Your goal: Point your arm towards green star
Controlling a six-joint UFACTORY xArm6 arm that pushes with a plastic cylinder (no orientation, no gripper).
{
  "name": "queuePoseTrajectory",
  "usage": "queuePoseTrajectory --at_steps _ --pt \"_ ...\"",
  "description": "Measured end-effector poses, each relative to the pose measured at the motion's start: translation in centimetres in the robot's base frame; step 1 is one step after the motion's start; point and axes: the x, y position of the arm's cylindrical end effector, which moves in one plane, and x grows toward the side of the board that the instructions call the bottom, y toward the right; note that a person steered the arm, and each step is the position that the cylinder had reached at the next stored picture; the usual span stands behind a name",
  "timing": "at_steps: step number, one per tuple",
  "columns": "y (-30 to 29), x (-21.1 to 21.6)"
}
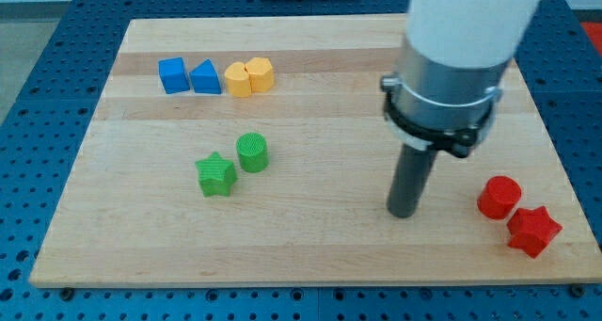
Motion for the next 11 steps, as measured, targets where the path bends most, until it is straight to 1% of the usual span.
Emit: queuePoseTrajectory --at_steps 5,6,7,8,9,10,11 --pt "-14.0 0.0" --pt "-15.1 0.0" --pt "-17.9 0.0" --pt "-22.3 0.0" --pt "-24.5 0.0" --pt "-24.8 -4.0" --pt "-22.8 -5.7"
